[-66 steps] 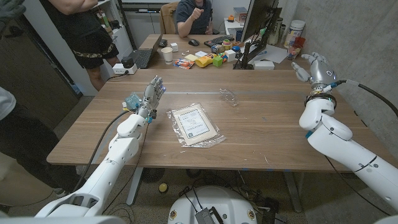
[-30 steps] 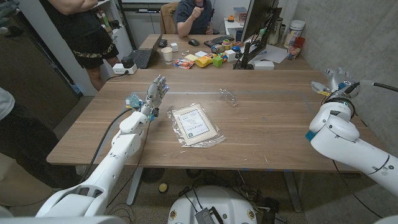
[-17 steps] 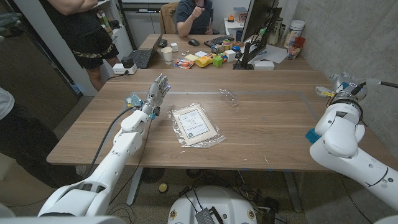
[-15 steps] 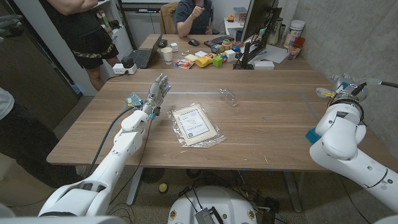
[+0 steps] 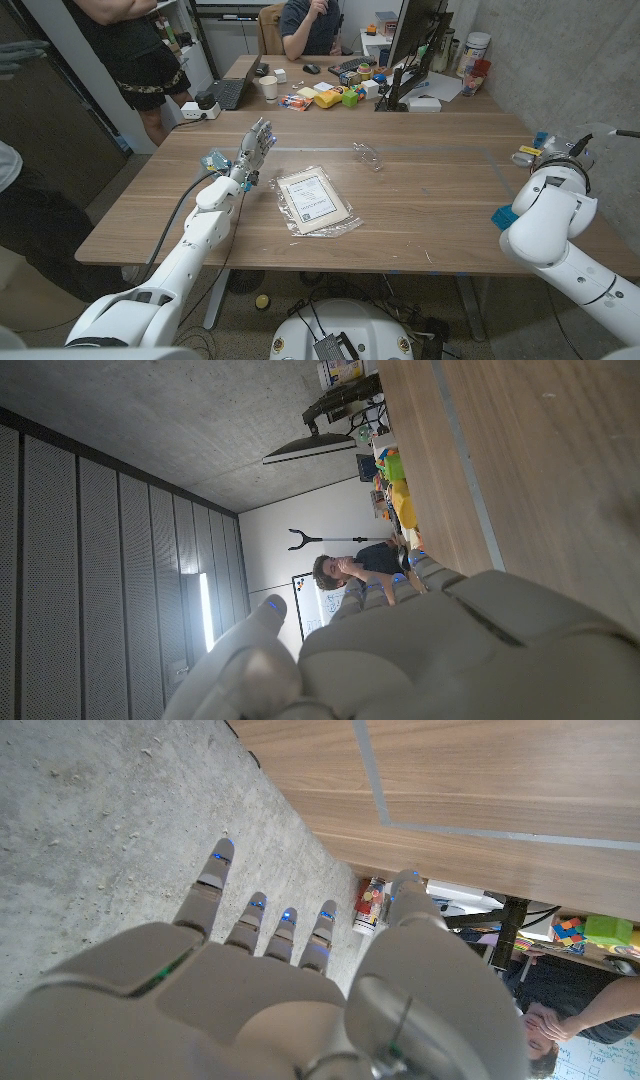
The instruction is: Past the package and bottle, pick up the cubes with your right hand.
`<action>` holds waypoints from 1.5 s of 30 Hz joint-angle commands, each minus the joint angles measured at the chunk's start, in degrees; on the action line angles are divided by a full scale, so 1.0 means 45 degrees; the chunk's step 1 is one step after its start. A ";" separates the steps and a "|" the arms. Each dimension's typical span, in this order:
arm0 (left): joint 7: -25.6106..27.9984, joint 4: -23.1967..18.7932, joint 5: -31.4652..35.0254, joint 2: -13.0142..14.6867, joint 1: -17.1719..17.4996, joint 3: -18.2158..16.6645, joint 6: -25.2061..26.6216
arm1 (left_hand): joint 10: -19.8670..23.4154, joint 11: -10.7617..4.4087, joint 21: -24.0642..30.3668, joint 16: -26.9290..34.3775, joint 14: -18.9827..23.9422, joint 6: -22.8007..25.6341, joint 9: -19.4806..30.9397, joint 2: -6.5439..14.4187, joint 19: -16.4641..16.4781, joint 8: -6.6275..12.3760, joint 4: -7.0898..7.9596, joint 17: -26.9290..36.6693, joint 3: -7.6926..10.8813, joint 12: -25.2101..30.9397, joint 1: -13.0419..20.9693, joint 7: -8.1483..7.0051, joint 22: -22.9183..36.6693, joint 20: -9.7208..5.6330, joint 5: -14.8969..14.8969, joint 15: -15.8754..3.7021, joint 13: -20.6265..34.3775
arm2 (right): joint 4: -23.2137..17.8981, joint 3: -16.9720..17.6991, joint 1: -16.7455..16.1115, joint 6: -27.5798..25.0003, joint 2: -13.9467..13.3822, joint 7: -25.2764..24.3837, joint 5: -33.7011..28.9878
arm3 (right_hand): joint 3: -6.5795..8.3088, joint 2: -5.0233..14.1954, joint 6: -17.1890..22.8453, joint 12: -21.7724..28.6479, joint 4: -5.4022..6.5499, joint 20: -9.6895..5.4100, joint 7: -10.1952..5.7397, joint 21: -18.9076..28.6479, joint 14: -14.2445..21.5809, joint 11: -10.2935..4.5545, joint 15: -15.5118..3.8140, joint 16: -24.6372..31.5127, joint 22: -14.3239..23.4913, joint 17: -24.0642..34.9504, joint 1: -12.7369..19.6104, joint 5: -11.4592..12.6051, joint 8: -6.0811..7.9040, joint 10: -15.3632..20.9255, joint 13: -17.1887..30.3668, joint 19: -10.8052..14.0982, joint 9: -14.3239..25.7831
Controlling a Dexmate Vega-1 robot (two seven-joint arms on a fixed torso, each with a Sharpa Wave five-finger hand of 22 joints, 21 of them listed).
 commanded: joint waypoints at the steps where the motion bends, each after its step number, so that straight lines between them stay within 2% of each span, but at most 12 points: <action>1: -0.0137 0.0098 -0.0082 -0.0087 -0.0081 -0.0159 0.0001 | -0.0150 0.0024 0.0107 0.0067 -0.0567 -0.0115 0.0032 0.0772 -0.0128 0.0075 0.0000 0.0025 -0.0055 0.0072 -0.0128 -0.0080 0.0069 -0.0033 0.0044 -0.0008 0.0034 | 0.0626 0.1197 -0.0360 0.2219 0.2004 0.2485 -0.2702 | -0.0038 -0.0039 0.0187 0.0085 0.0020 0.0000 -0.0009 0.0090 0.0140 -0.0019 0.0009 0.0074 0.0059 0.0042 0.0185 0.0112 0.0064 0.0025 0.0020 0.0212 0.0023; 6: -0.0088 0.0052 -0.0065 -0.0050 -0.0028 -0.0234 0.0019 | -0.0152 0.0026 0.0107 0.0068 -0.0563 -0.0108 0.0032 0.0770 -0.0128 0.0078 0.0001 0.0025 -0.0067 0.0072 -0.0129 -0.0072 0.0069 -0.0029 0.0045 0.0002 0.0034 | 0.0935 0.1736 -0.0329 0.3180 0.2978 0.3091 -0.3257 | -0.0041 -0.0045 0.0282 0.0060 0.0010 -0.0011 -0.0012 0.0113 0.0134 -0.0007 0.0026 0.0051 0.0060 0.0039 0.0279 0.0137 0.0097 -0.0038 0.0019 0.0338 0.0029; 12: -0.0134 0.0131 -0.0111 -0.0076 -0.0040 -0.0317 -0.0054 | -0.0150 -0.0003 0.0109 0.0071 -0.0556 -0.0110 0.0032 0.0767 -0.0127 0.0077 0.0001 0.0025 -0.0081 0.0073 -0.0131 -0.0080 0.0069 -0.0027 0.0047 0.0009 0.0034 | 0.1517 0.2245 -0.0051 0.4551 0.4072 0.4500 -0.4576 | -0.0050 -0.0101 0.0131 -0.0029 -0.0038 -0.0001 -0.0013 0.0133 0.0018 0.0003 0.0120 -0.0024 0.0057 0.0037 0.0508 0.0187 0.0024 -0.0306 0.0017 0.0540 0.0022; 17: -0.0145 0.0177 -0.0127 -0.0091 -0.0037 -0.0367 -0.0064 | -0.0154 0.0033 0.0109 0.0068 -0.0565 -0.0108 0.0032 0.0763 -0.0127 0.0078 0.0003 0.0026 -0.0094 0.0071 -0.0135 -0.0073 0.0069 -0.0025 0.0049 0.0012 0.0034 | 0.1667 0.2718 -0.0065 0.5268 0.4969 0.4420 -0.4760 | -0.0037 -0.0173 -0.0142 -0.0045 -0.0115 0.0002 -0.0017 0.0131 -0.0016 -0.0051 0.0124 -0.0053 0.0052 0.0037 0.0828 0.0252 -0.0065 -0.0433 0.0016 0.0696 0.0014; 21: -0.0212 0.0267 -0.0141 -0.0122 -0.0061 -0.0395 -0.0140 | -0.0147 0.0019 0.0111 0.0074 -0.0551 -0.0098 0.0033 0.0756 -0.0124 0.0082 0.0007 0.0027 -0.0108 0.0075 -0.0141 -0.0067 0.0070 -0.0028 0.0050 0.0009 0.0034 | 0.1731 0.2945 -0.0033 0.5731 0.5439 0.4311 -0.4920 | -0.0031 -0.0230 -0.0262 -0.0014 -0.0155 -0.0014 -0.0024 0.0145 0.0047 -0.0166 0.0059 -0.0040 0.0051 0.0036 0.1100 0.0315 -0.0079 -0.0415 0.0015 0.0861 0.0013; 24: -0.0244 0.0349 -0.0146 -0.0156 -0.0094 -0.0412 -0.0189 | -0.0146 0.0031 0.0111 0.0075 -0.0550 -0.0095 0.0033 0.0749 -0.0126 0.0082 0.0010 0.0028 -0.0120 0.0075 -0.0147 -0.0069 0.0070 -0.0019 0.0051 0.0019 0.0034 | 0.1824 0.3079 0.0063 0.6049 0.5722 0.4490 -0.5133 | -0.0019 -0.0309 -0.0229 0.0023 -0.0197 -0.0052 -0.0026 0.0185 0.0224 -0.0367 -0.0052 -0.0003 0.0047 0.0033 0.1610 0.0434 -0.0015 -0.0386 0.0011 0.1208 0.0022; 32: -0.0251 0.0464 -0.0135 -0.0206 -0.0120 -0.0478 -0.0243 | -0.0130 0.0027 0.0112 0.0076 -0.0546 -0.0091 0.0033 0.0734 -0.0127 0.0083 0.0019 0.0030 -0.0153 0.0080 -0.0162 -0.0067 0.0072 -0.0019 0.0054 0.0008 0.0034 | 0.2253 0.3477 0.0488 0.6767 0.6338 0.5729 -0.5532 | -0.0052 -0.0409 -0.0162 0.0014 -0.0188 -0.0031 -0.0025 0.0177 0.0208 -0.0454 -0.0110 -0.0046 0.0029 0.0034 0.2046 0.0526 0.0030 -0.0459 0.0010 0.1477 0.0034; 38: -0.0276 0.0520 -0.0142 -0.0232 -0.0151 -0.0519 -0.0240 | -0.0130 0.0053 0.0116 0.0078 -0.0542 -0.0084 0.0033 0.0730 -0.0121 0.0085 0.0024 0.0031 -0.0171 0.0080 -0.0170 -0.0072 0.0073 -0.0008 0.0057 0.0019 0.0034 | 0.2700 0.3743 0.0937 0.7130 0.6579 0.6934 -0.5654 | -0.0068 -0.0432 -0.0304 -0.0016 -0.0170 -0.0004 -0.0025 0.0118 0.0093 -0.0470 -0.0164 -0.0101 0.0010 0.0039 0.2384 0.0581 -0.0015 -0.0583 0.0012 0.1559 0.0036; 45: -0.0320 0.0667 -0.0098 -0.0271 -0.0250 -0.0530 -0.0225 | -0.0126 0.0022 0.0113 0.0080 -0.0537 -0.0084 0.0034 0.0724 -0.0131 0.0083 0.0031 0.0032 -0.0202 0.0080 -0.0180 -0.0077 0.0074 -0.0005 0.0062 0.0012 0.0035 | 0.3029 0.3833 0.1208 0.7295 0.6590 0.7710 -0.5613 | -0.0147 -0.0454 -0.0536 -0.0068 -0.0089 0.0025 -0.0020 0.0016 -0.0029 -0.0442 -0.0116 -0.0132 0.0000 0.0051 0.2667 0.0616 -0.0076 -0.0848 0.0017 0.1532 0.0040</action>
